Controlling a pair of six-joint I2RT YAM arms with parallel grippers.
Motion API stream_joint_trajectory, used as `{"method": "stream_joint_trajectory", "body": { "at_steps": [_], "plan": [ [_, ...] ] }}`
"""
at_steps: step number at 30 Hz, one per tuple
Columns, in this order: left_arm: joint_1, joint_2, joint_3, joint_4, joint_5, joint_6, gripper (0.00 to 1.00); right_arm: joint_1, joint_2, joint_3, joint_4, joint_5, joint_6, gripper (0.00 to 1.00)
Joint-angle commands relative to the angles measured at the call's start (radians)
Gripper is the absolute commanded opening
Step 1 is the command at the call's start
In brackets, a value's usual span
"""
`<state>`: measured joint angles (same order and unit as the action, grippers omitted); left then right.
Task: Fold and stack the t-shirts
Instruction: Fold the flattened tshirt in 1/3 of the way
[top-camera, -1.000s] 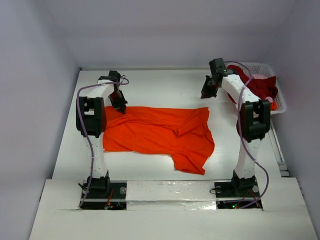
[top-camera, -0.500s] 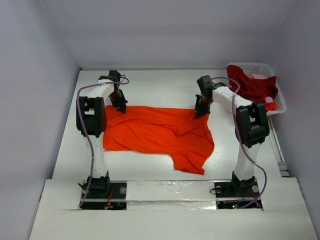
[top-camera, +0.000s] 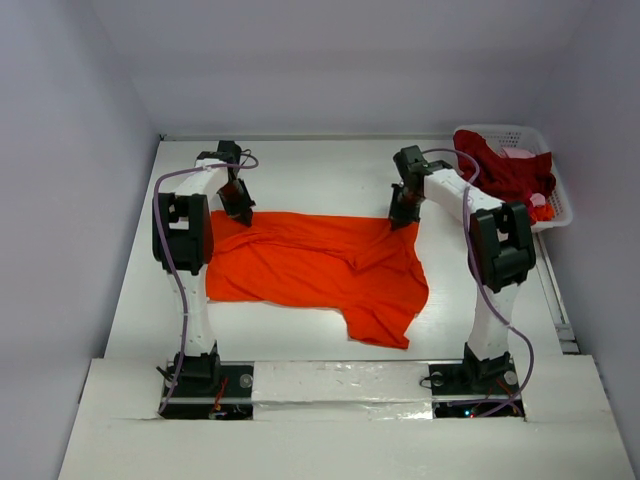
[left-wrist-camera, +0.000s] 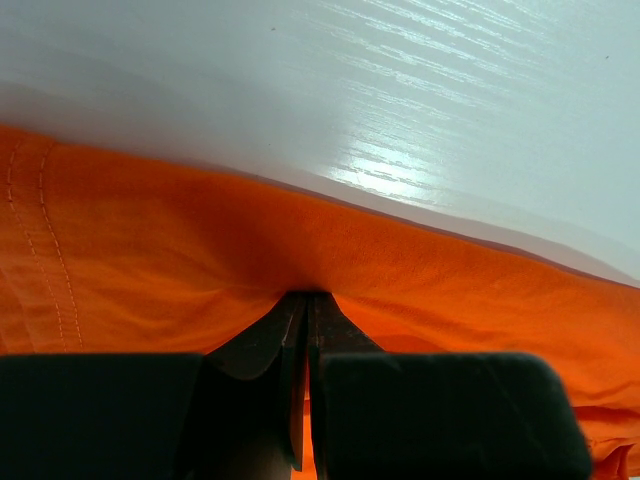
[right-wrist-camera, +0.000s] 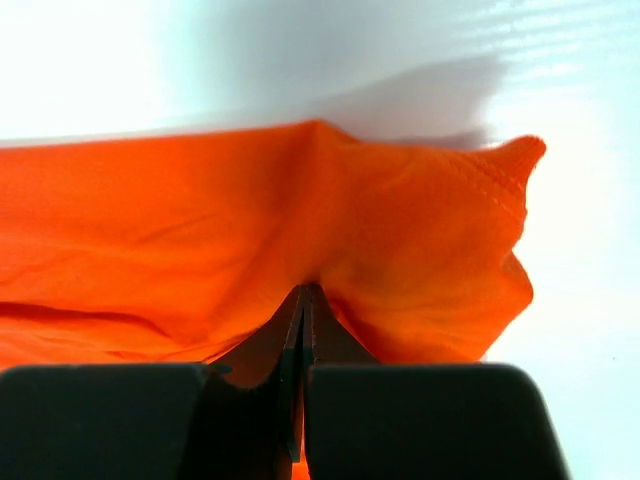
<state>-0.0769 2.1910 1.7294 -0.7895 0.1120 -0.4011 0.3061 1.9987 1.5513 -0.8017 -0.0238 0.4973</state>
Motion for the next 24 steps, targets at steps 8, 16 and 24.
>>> {"method": "stream_joint_trajectory", "body": {
  "at_steps": [8,16,24],
  "plan": [
    [0.006,0.001,0.016,0.012,-0.008,0.008,0.00,-0.004,0.015,0.063,-0.005,0.047,0.003,0.00],
    [0.006,-0.002,0.022,0.006,-0.006,0.008,0.00,-0.004,-0.049,-0.068,0.033,0.062,0.000,0.00],
    [0.006,-0.013,0.022,0.004,-0.003,0.010,0.00,-0.004,-0.023,-0.122,0.055,0.033,0.024,0.00]
  ]
}}
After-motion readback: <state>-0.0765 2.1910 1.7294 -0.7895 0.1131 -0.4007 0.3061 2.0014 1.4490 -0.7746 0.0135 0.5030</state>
